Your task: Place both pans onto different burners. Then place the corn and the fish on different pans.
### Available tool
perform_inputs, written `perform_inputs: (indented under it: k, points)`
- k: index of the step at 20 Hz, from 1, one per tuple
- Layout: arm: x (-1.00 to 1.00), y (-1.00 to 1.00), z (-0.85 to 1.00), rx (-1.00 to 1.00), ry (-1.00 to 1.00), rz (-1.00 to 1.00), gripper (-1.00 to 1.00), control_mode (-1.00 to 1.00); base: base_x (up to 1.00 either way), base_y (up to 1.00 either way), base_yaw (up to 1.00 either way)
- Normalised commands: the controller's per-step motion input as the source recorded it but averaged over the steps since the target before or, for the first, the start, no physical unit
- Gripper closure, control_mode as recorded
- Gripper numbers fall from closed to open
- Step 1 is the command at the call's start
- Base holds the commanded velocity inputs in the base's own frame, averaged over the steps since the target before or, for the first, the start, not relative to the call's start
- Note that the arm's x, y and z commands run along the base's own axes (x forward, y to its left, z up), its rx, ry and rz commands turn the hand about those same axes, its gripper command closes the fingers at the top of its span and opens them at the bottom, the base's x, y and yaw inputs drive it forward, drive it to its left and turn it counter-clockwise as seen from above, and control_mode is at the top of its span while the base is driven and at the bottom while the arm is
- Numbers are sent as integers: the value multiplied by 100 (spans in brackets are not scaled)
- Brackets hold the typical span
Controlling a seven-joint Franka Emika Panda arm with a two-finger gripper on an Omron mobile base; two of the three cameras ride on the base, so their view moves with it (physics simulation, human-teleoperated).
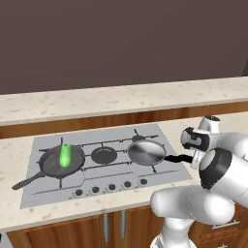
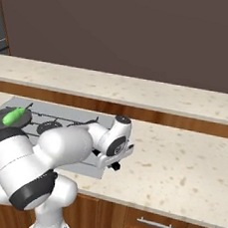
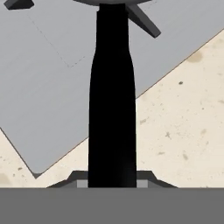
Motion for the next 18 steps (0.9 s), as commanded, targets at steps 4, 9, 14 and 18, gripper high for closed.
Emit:
perform_inputs:
  k: [4,9,14,18]
  points:
    - [0,0,0,0,1,0,100,-100,0,0,0]
    - [2,0,0,0,0,0,-100,-100,0,0,0]
    - [3,-2,0,0,0,0,-100,-100,0,0,0]
    - [-2,-2,9,0,0,0,-100,-100,0,0,0]
